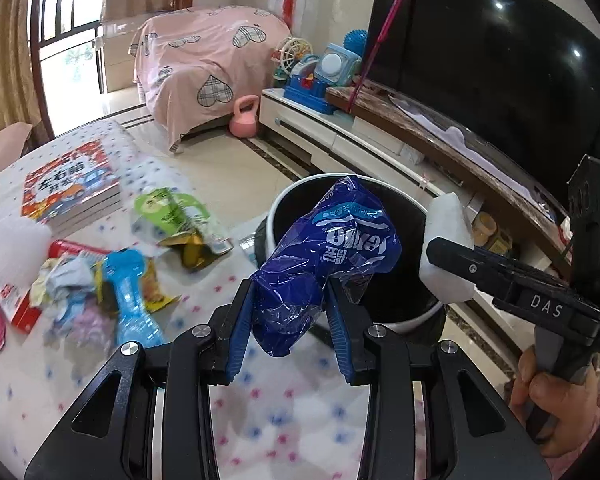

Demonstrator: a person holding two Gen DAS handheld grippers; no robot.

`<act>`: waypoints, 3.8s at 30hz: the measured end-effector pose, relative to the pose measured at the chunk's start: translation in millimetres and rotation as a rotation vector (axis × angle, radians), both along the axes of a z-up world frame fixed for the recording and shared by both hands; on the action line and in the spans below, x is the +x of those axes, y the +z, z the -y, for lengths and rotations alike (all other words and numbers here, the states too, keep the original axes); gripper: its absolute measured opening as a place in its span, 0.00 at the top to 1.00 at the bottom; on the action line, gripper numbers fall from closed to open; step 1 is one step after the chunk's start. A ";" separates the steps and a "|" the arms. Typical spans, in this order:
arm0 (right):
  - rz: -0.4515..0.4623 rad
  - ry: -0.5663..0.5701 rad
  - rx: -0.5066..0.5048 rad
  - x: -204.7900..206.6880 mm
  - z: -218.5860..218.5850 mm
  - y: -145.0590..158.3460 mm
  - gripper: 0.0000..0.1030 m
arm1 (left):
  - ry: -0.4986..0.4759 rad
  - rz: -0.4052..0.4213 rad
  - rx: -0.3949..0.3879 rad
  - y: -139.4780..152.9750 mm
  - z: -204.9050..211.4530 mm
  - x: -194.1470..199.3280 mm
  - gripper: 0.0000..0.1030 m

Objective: Collect trash
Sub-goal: 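Carry the wrapper and sponge over the bin and open both grippers, then grasp the crumpled paper with the left gripper while the right grasps the blue bottle, then carry the paper and blue bottle over the bin and open both grippers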

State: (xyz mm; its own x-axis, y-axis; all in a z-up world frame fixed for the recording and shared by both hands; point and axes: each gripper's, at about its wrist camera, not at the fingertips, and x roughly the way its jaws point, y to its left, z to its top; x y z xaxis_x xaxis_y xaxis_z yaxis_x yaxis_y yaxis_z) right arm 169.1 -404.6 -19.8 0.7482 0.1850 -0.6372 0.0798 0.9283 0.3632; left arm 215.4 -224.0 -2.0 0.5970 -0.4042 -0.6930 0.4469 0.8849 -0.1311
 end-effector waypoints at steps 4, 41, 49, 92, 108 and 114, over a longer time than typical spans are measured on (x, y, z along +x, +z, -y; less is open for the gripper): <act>-0.021 0.006 -0.018 8.0 4.8 -2.8 0.32 | -0.012 -0.012 0.014 -2.1 14.1 11.6 0.66; 0.002 0.014 0.011 -12.7 -12.9 -2.1 0.09 | 0.143 -0.041 -0.066 -12.6 -68.2 -22.1 0.32; 0.005 0.064 0.065 -21.3 -55.8 -10.8 0.07 | 0.242 -0.072 -0.089 -24.5 -123.8 -38.5 0.32; -0.123 0.341 0.170 68.2 -166.1 -57.7 0.65 | 0.264 -0.242 -0.218 -62.1 -182.4 53.0 0.73; -0.088 0.379 0.170 36.8 -168.3 -47.4 0.86 | 0.220 -0.172 -0.238 -39.3 -191.7 -2.1 0.95; -0.054 0.333 0.160 11.8 -151.5 -34.8 0.86 | 0.173 -0.160 -0.209 -35.9 -172.7 -24.5 0.95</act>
State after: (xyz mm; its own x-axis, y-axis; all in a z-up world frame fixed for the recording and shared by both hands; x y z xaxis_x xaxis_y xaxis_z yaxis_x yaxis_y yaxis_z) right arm 180.9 -253.1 -54.6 0.5963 0.5135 -0.6170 -0.1944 0.8381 0.5097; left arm 190.9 -51.2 -37.9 0.5597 -0.4499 -0.6959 0.2513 0.8924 -0.3748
